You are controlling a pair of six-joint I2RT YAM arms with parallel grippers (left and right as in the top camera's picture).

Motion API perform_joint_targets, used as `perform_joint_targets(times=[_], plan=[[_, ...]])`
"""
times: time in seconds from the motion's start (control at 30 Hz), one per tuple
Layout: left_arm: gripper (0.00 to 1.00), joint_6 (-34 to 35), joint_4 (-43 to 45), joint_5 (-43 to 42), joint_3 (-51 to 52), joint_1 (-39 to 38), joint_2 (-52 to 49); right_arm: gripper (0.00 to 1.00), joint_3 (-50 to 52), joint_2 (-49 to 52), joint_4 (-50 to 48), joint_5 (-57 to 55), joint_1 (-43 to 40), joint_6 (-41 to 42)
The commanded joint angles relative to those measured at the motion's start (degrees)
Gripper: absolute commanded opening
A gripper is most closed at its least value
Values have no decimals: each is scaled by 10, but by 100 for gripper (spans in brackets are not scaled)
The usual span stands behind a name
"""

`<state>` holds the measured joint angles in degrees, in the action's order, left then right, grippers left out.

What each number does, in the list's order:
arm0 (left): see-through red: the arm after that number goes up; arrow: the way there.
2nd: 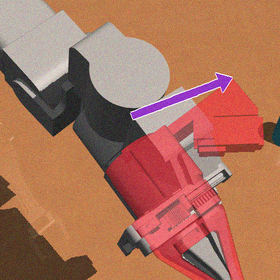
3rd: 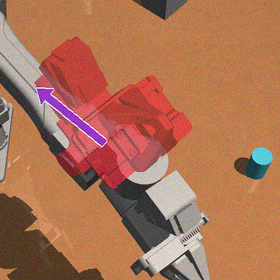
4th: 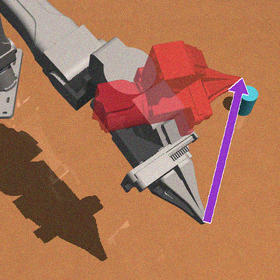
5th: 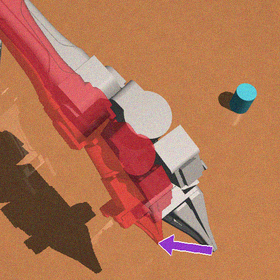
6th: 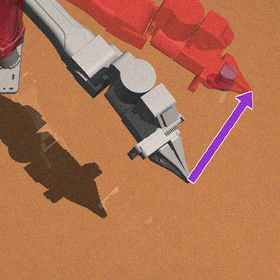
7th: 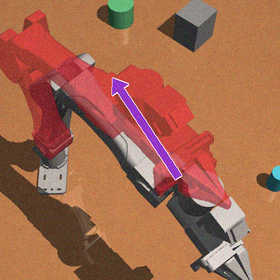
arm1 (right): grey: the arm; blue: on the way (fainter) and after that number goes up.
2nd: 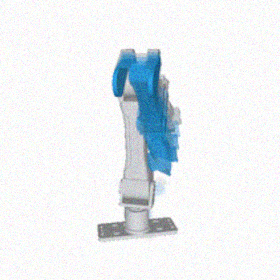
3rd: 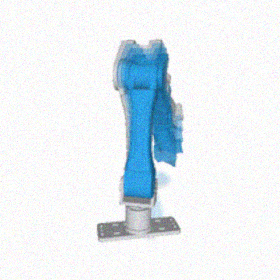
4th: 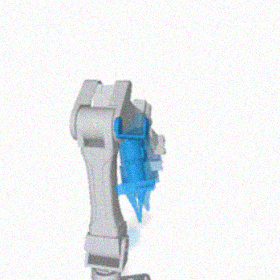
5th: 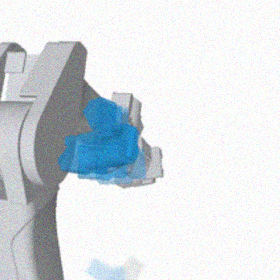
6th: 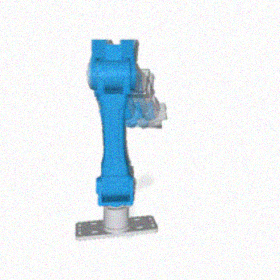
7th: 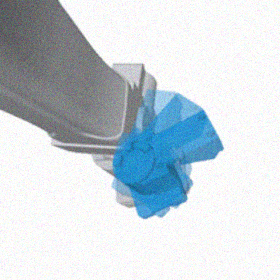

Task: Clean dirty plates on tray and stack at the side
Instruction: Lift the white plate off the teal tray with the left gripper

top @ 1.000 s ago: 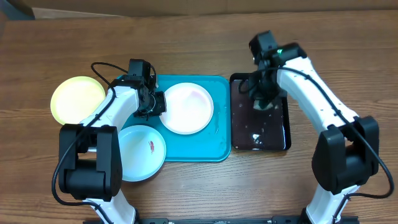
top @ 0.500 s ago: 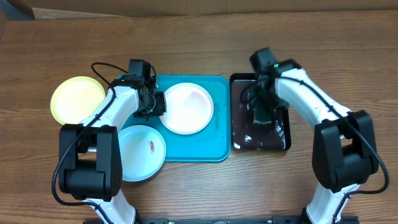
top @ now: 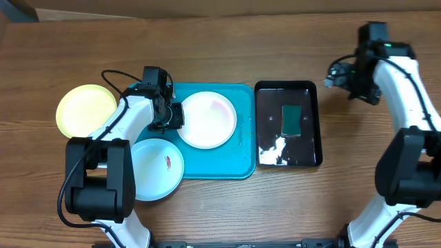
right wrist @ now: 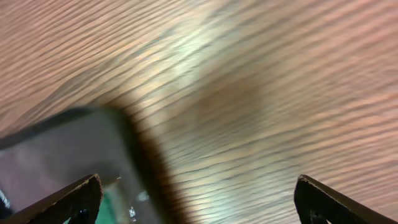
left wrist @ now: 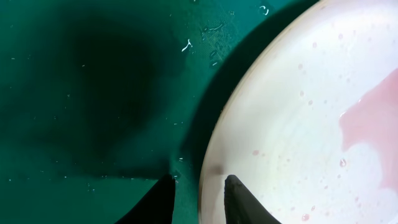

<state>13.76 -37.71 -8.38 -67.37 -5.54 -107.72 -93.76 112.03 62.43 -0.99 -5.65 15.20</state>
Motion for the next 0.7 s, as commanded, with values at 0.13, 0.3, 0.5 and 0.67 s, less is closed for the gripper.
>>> perform_joint_targets(times=[0.13,0.3,0.5,0.67], plan=[[25,11,27,-4,33,-3,-8,100,-4,-9,-3,26,-40,2],[5,13,33,-5,35,-3,-8,100,-4,-9,-6,26,-43,2],[4,3,1,-2,-11,2,-4,100,-4,-9,-6,26,-43,2],[4,-10,-66,-1,-103,3,-1,100,-4,-9,-7,26,-43,2]])
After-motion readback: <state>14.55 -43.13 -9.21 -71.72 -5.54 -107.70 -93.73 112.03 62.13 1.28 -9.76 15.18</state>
